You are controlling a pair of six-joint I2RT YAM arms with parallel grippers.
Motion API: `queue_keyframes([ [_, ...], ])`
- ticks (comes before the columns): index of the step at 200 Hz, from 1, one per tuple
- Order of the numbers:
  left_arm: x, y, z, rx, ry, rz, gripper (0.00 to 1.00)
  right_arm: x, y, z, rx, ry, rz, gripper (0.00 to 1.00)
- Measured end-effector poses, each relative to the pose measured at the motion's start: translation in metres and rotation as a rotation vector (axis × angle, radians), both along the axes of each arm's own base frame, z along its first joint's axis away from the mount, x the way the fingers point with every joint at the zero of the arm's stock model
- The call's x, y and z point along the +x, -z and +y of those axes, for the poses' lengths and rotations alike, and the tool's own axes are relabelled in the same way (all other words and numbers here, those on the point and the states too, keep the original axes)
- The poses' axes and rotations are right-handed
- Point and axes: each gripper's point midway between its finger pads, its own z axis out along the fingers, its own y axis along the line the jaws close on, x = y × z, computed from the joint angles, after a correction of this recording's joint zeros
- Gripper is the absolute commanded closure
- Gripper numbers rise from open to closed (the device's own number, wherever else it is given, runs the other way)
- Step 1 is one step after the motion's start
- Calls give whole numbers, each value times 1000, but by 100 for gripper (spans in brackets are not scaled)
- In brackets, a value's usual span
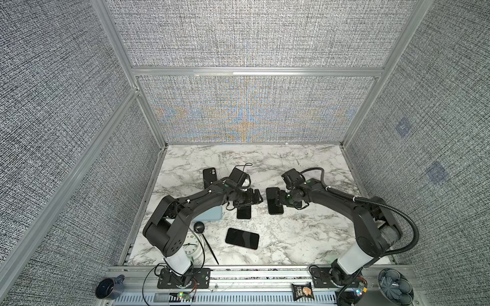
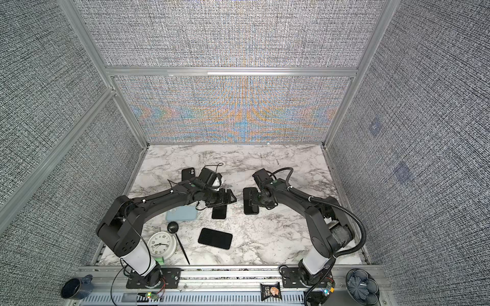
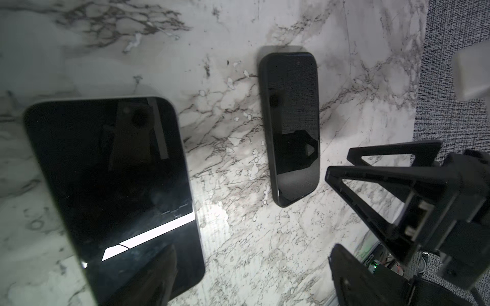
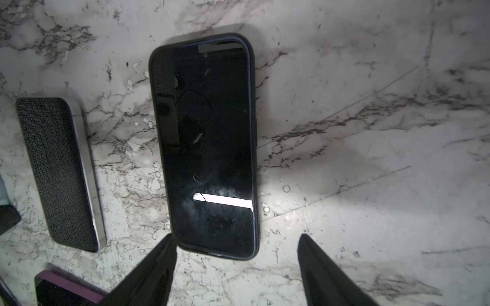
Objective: Put the phone into the phone case
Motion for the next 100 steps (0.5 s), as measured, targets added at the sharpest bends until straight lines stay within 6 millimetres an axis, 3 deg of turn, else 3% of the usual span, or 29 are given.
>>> queue_keyframes([
  [47,5,-13,17,12,-25,-46,2,9,7,13,-54,-11,9,23],
  [100,5,-10,31,37,-41,-48,2,10,16,20,-109,-29,22,21],
])
